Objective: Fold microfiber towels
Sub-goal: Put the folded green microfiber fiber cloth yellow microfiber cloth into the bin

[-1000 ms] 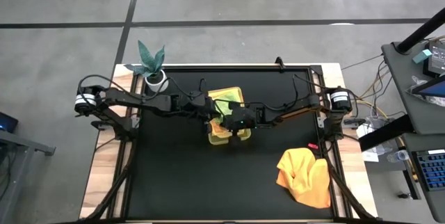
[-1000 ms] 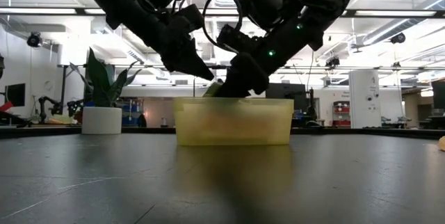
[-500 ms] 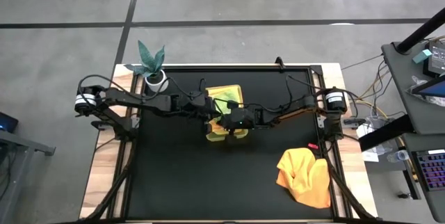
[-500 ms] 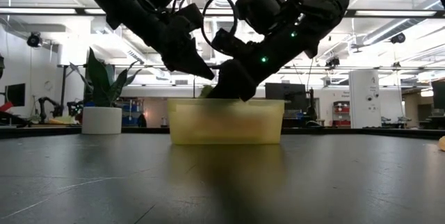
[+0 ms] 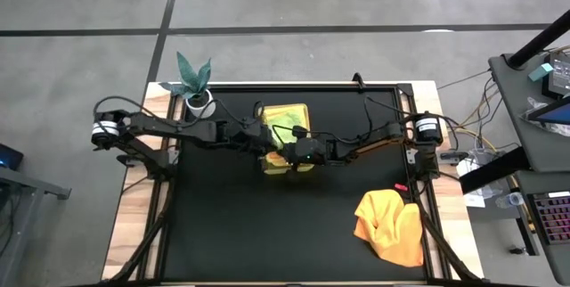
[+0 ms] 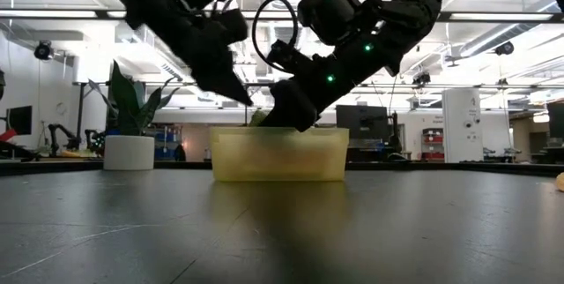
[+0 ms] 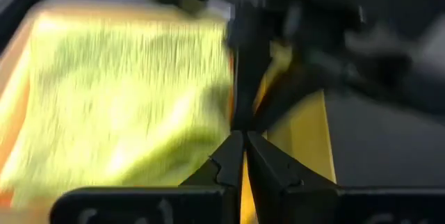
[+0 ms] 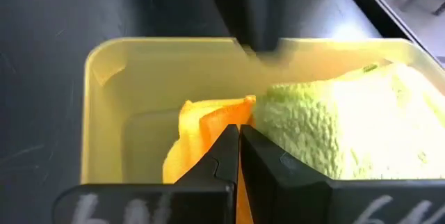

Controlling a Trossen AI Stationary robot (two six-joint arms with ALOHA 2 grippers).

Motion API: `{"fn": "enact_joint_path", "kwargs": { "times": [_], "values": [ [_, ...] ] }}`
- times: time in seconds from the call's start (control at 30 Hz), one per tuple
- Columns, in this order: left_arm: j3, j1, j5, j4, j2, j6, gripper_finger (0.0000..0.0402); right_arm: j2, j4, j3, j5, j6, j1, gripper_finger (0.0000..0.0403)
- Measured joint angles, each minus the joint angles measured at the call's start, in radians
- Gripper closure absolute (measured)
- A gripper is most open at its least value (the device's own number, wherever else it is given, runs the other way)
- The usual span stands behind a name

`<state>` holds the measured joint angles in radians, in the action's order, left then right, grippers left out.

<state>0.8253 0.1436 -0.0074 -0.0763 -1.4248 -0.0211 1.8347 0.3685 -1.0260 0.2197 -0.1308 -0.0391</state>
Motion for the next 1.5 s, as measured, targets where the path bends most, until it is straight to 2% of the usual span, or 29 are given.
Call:
{"fn": "enact_joint_path", "kwargs": {
  "times": [0.17,0.23,0.33,0.53,0.73,0.97,1.03,1.17,1.23,1.33,1.5],
  "values": [
    [-0.001,-0.001,0.005,-0.223,0.058,-0.027,0.0396,0.000,0.006,0.000,0.001,0.013,-0.009,0.0394],
    [-0.009,-0.001,0.005,-0.249,0.068,-0.027,0.0396,0.000,0.005,0.000,0.001,0.045,-0.017,0.0394],
    [-0.031,0.001,0.003,-0.215,0.060,-0.026,0.0396,0.000,0.006,0.000,0.001,0.073,-0.030,0.0394],
    [-0.040,0.005,-0.056,-0.030,-0.029,-0.007,0.0396,0.000,0.005,0.000,0.000,0.089,-0.037,0.0394],
    [-0.024,0.018,-0.059,-0.011,-0.114,0.001,0.0396,0.000,0.002,0.000,-0.003,0.097,-0.039,0.0394],
    [-0.014,0.020,-0.059,0.017,-0.142,0.001,0.0396,0.000,-0.003,0.000,-0.010,0.112,-0.039,0.0394],
    [-0.014,0.020,-0.028,0.039,-0.141,0.005,0.0396,0.000,-0.004,0.000,-0.011,0.117,-0.040,0.0394],
    [-0.016,0.020,0.113,0.003,-0.141,0.030,0.0396,0.000,-0.005,-0.001,-0.011,0.122,-0.042,0.0394],
    [-0.014,0.019,0.132,-0.015,-0.141,0.032,0.0396,0.000,-0.008,-0.001,-0.010,0.123,-0.043,0.0394],
    [-0.014,0.020,0.127,-0.007,-0.133,0.035,0.0396,0.000,-0.014,-0.001,-0.011,0.124,-0.043,0.0394],
    [-0.014,0.020,0.005,0.091,-0.139,0.066,0.0396,0.001,-0.015,-0.001,-0.011,0.124,-0.043,0.0394]
  ]
}}
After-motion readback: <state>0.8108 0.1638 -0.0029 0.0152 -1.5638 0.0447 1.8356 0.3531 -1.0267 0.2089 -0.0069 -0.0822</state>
